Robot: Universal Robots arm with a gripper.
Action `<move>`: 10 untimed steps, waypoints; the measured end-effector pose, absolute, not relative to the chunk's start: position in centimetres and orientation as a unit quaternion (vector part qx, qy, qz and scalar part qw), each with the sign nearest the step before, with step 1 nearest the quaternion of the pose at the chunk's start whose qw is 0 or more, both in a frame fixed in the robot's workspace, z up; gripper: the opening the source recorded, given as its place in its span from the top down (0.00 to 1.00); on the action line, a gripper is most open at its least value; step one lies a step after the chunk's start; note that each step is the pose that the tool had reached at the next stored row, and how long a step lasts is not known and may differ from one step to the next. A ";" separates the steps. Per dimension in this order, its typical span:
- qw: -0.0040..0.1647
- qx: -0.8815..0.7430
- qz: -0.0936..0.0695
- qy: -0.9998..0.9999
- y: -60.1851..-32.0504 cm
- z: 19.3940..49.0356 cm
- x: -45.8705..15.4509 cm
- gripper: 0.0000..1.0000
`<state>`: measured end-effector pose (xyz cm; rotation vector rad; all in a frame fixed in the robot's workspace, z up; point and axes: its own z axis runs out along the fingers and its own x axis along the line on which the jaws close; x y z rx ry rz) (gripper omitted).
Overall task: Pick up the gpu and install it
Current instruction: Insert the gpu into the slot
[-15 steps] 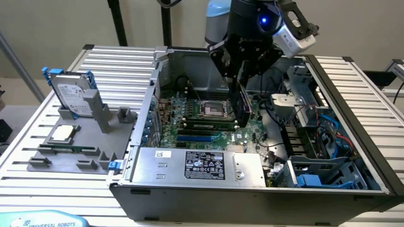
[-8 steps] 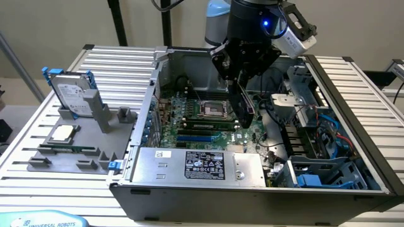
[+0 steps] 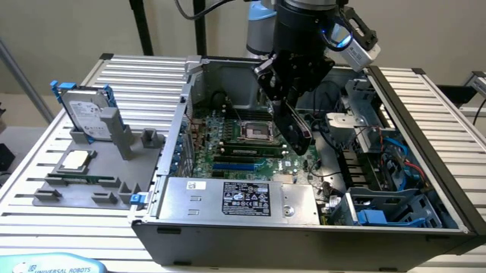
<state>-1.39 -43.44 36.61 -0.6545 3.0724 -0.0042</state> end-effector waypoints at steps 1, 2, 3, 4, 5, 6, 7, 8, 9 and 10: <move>0.000 -0.217 -0.001 0.976 -43.4 36.5 -1.4 0.73; 0.000 -0.226 -0.001 0.974 -43.4 36.5 -1.4 0.73; 0.000 -0.235 -0.001 0.972 -43.4 36.4 -1.4 0.73; 0.000 -0.244 -0.001 0.970 -43.4 36.3 -1.4 0.73; 0.000 -0.253 -0.001 0.968 -43.4 36.3 -1.4 0.73; 0.000 -0.261 -0.001 0.965 -43.4 36.2 -1.4 0.73; 0.000 -0.270 -0.001 0.963 -43.4 36.1 -1.4 0.73; 0.000 -0.279 -0.001 0.960 -43.4 36.1 -1.4 0.73; 0.000 -0.287 -0.001 0.958 -43.4 36.0 -1.4 0.73; 0.000 -0.296 -0.001 0.955 -43.4 35.9 -1.4 0.73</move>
